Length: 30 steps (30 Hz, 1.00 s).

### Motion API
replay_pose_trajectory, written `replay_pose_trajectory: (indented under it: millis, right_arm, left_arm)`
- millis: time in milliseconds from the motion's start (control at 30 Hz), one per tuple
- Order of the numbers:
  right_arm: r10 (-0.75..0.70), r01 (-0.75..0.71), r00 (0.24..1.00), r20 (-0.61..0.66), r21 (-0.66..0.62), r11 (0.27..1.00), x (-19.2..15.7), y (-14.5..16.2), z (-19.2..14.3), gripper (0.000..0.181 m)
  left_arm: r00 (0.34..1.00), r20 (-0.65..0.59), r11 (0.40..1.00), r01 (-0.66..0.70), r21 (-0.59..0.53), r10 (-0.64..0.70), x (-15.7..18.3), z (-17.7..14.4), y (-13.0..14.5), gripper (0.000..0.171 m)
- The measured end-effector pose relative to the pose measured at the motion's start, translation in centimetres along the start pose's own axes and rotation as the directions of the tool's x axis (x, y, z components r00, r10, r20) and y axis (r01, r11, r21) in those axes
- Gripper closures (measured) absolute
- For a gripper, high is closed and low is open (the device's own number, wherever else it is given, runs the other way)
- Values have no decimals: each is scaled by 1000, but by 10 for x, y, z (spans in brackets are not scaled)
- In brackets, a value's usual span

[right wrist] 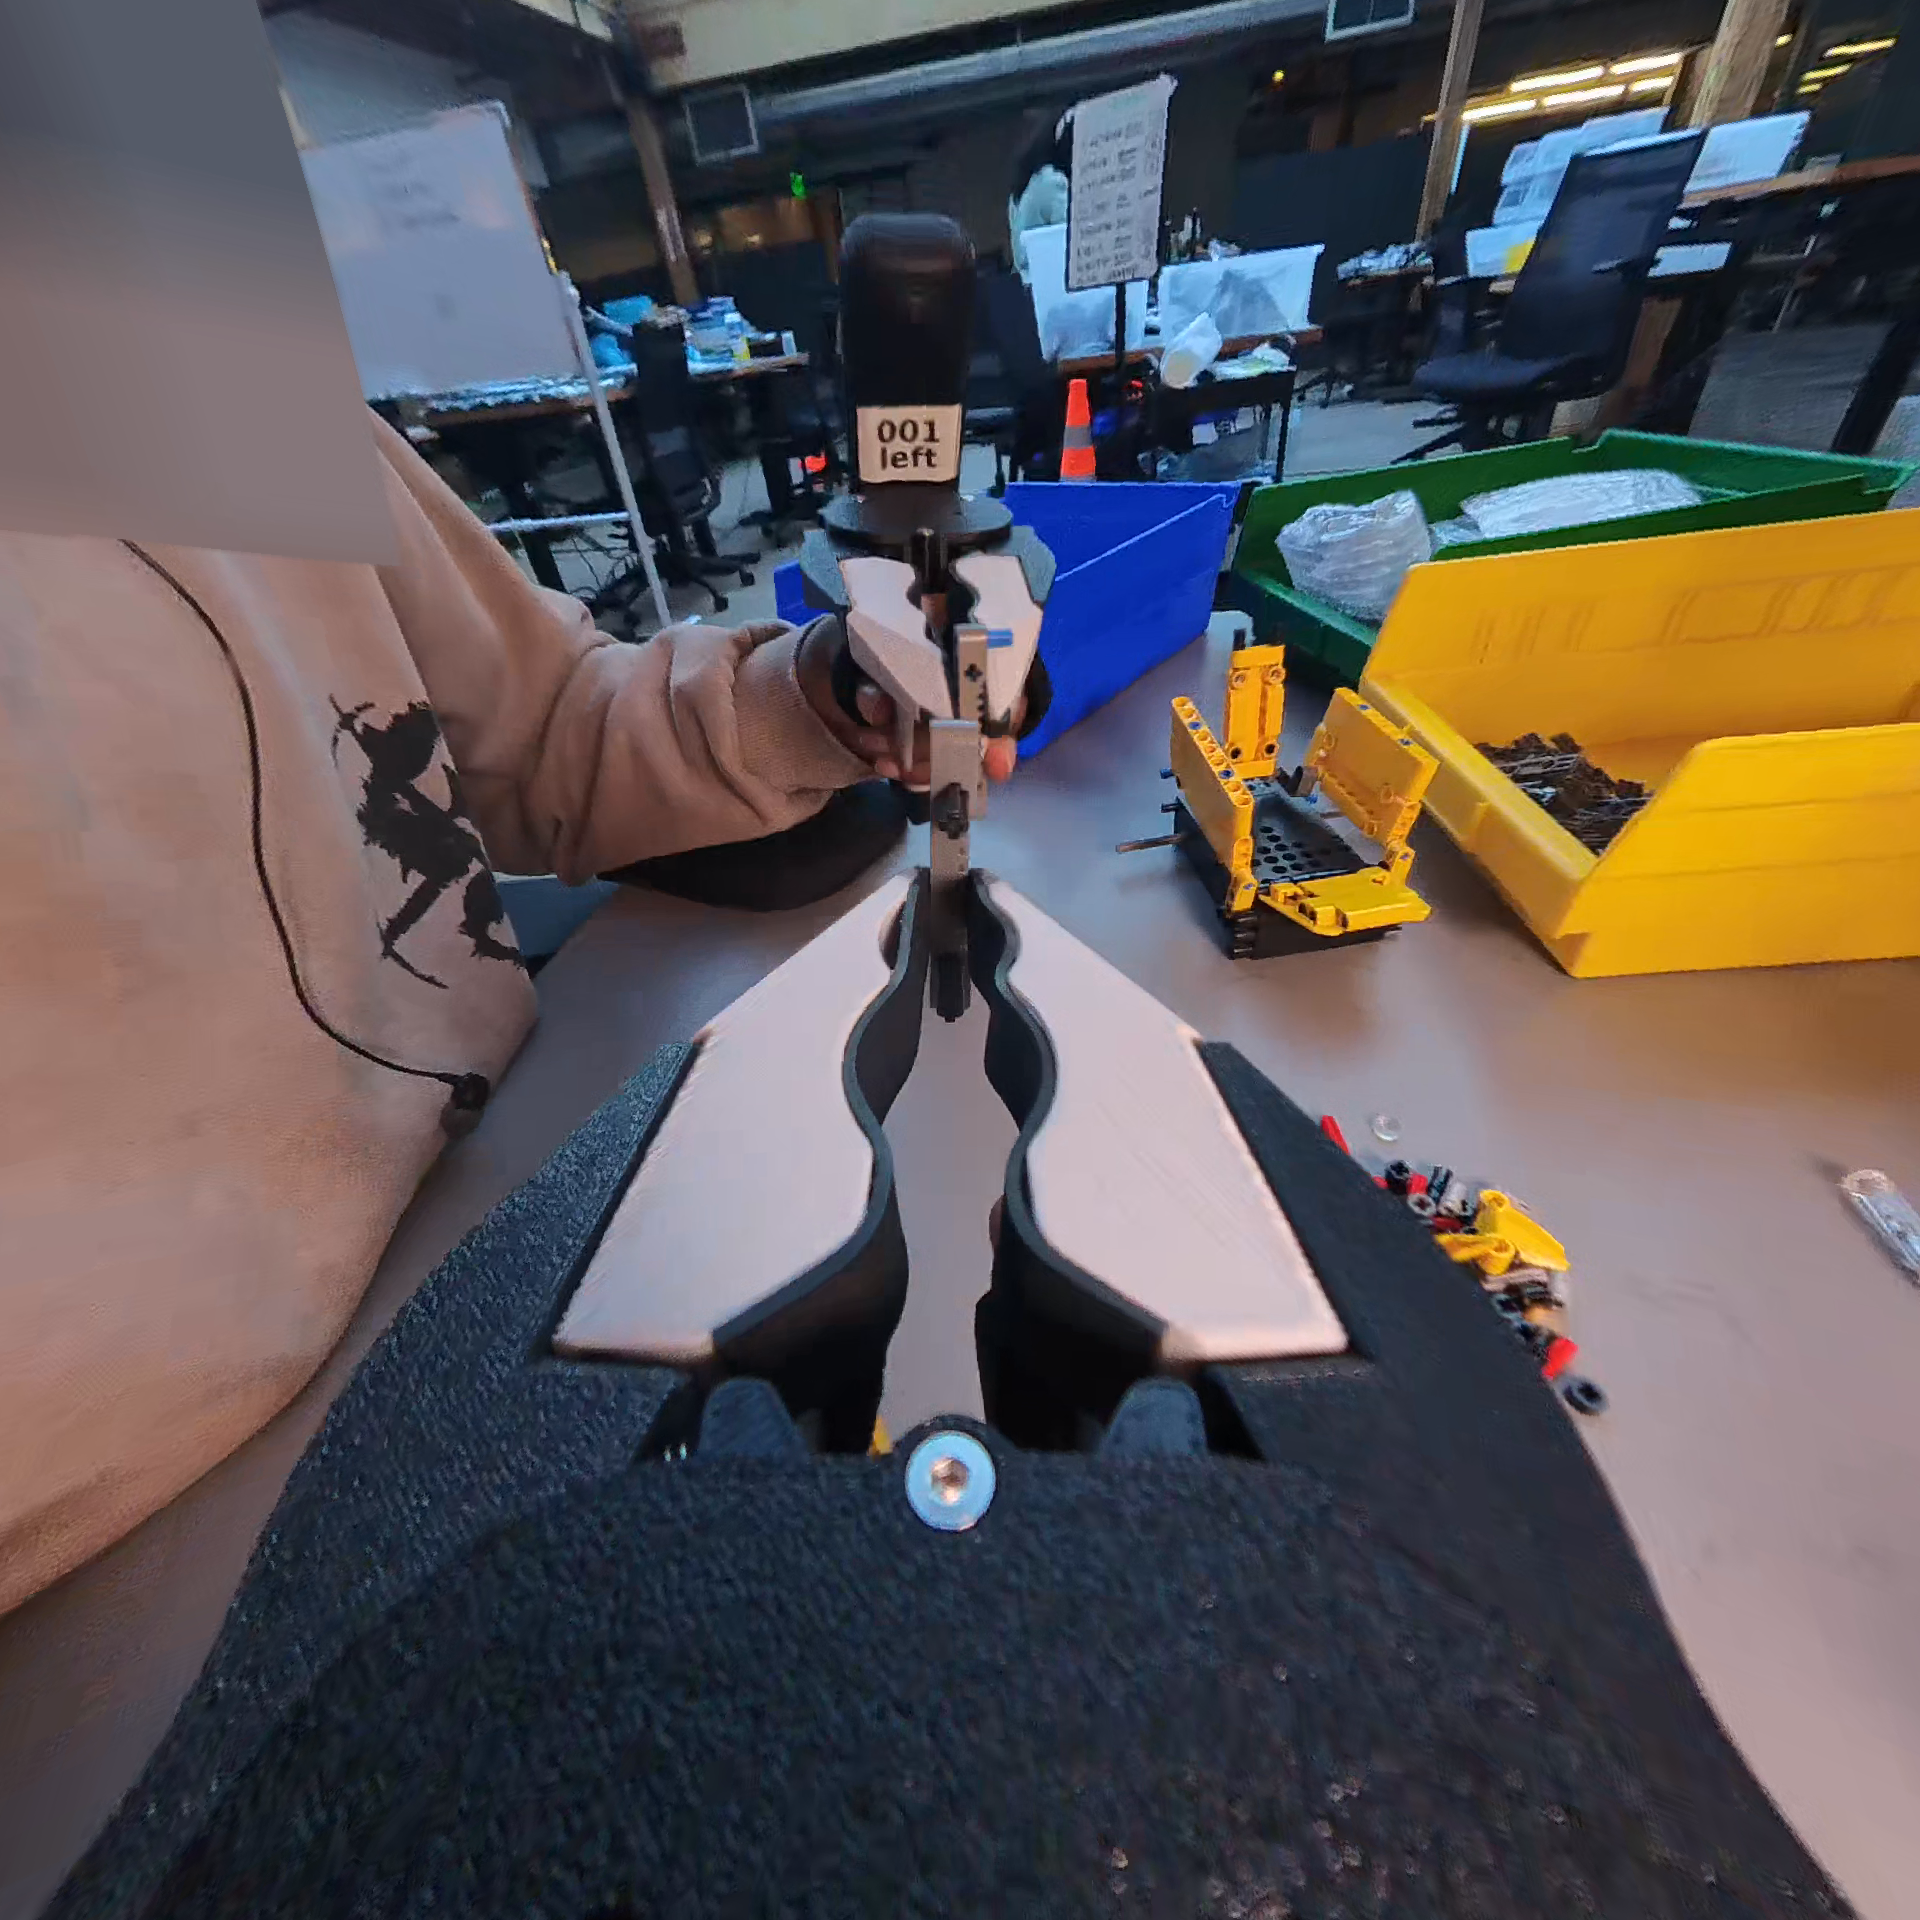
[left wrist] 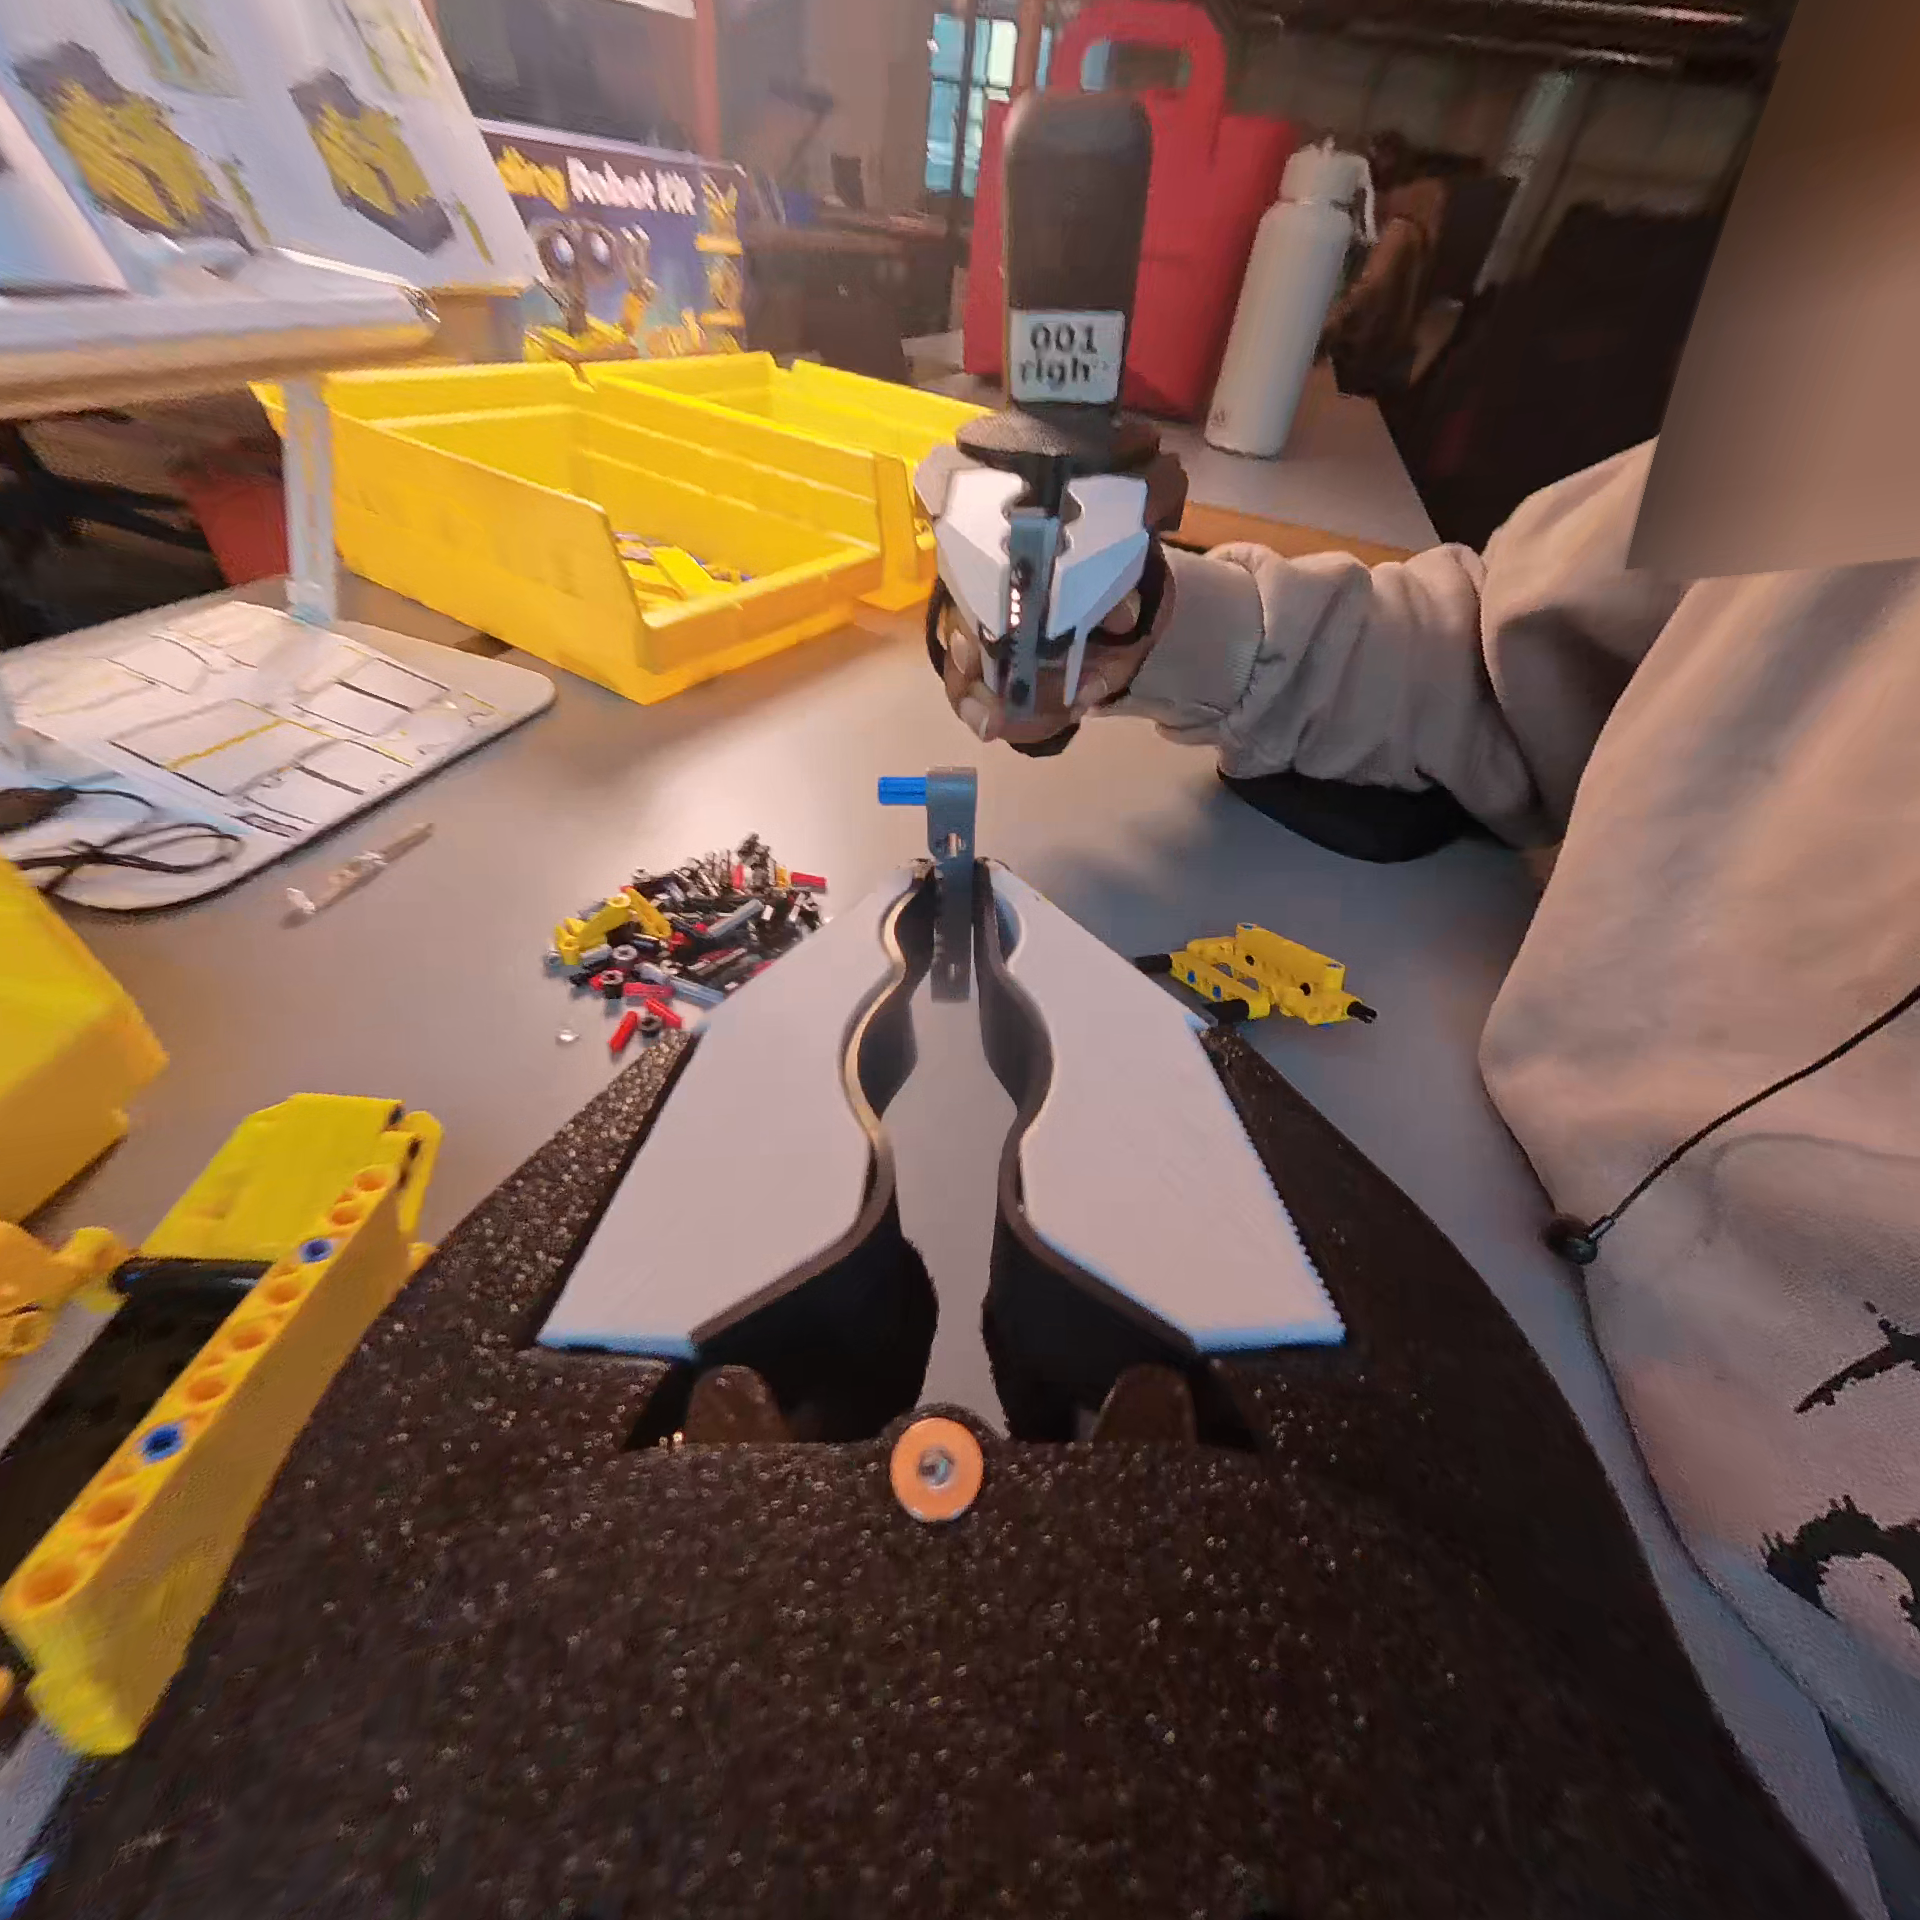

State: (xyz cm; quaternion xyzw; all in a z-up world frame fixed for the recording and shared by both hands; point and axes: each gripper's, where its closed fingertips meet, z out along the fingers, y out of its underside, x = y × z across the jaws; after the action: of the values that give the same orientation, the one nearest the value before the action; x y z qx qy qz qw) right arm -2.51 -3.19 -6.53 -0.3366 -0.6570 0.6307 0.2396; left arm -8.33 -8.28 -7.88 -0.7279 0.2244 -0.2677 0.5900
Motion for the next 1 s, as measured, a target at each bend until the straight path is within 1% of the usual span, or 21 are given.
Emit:
replay_pose_trajectory:
  millis: [67, 133, 200, 267, 367, 433, 533, 600, 633, 700, 767, 800, 833, 867, 933, 1000]
  right_arm:
    - [7, -6, 1000, 22, -13, 1000, -3, 4, 9, 176]
    - [37, -37, 998, 56, -5, 999, -7, 9, 16, 176]
    - [69, -70, 995, 70, 6, 998, -7, 9, 18, 176]
    - [94, -94, 992, 79, 8, 995, -7, 10, 20, 176]
    - [126, -125, 988, 86, -7, 992, -7, 16, 23, 176]
    - [163, -161, 983, 86, -27, 987, -5, 21, 24, 175]
    - [202, -196, 978, 58, -98, 976, 0, 34, 26, 175]
    - [187, -185, 982, -9, -193, 964, 8, 51, 25, 175]
    - [168, -174, 985, -47, -261, 950, 12, 61, 23, 175]
    - [101, -143, 987, -123, -404, 903, 20, 79, 15, 175]
    - [37, -125, 985, -171, -545, 829, 26, 93, 0, 175]
    - [-4, -118, 981, -193, -621, 775, 29, 100, -12, 176]
    - [-39, -115, 979, -201, -699, 706, 30, 108, -25, 176]
    - [-72, -115, 976, -207, -764, 635, 30, 115, -39, 176]
    - [-96, -132, 974, -205, -860, 493, 24, 128, -65, 176]
    - [-92, -154, 975, -204, -910, 385, 18, 140, -81, 176]
  left_arm:
    - [999, -35, 999, 5, -54, -7, 8, 15, 14, 166]
    - [998, -53, 997, 41, -64, -44, 10, 20, 19, 166]
    - [996, -44, 993, 72, -89, -76, 7, 22, 26, 166]
    - [997, -23, 990, 72, -119, -76, 5, 25, 33, 166]
    - [994, -27, 986, 101, -131, -106, 7, 30, 38, 166]
    - [992, -36, 986, 115, -119, -120, 8, 31, 37, 166]
    - [987, -44, 985, 147, -95, -152, 7, 31, 35, 166]
    - [987, -23, 982, 153, -108, -156, 3, 31, 38, 166]
    - [988, -11, 981, 152, -121, -154, 2, 31, 41, 166]
    - [989, 8, 973, 144, -180, -145, 1, 33, 52, 166]
    - [993, 38, 949, 118, -293, -112, 0, 36, 73, 166]
    - [994, 60, 926, 105, -364, -89, -2, 37, 86, 166]
    - [995, 67, 894, 93, -438, -71, -2, 37, 101, 165]
    - [996, 72, 869, 76, -489, -46, -2, 37, 110, 165]
    - [998, 68, 842, 28, -539, 11, 1, 39, 119, 165]
    - [996, 70, 821, -1, -571, 50, 1, 39, 125, 165]
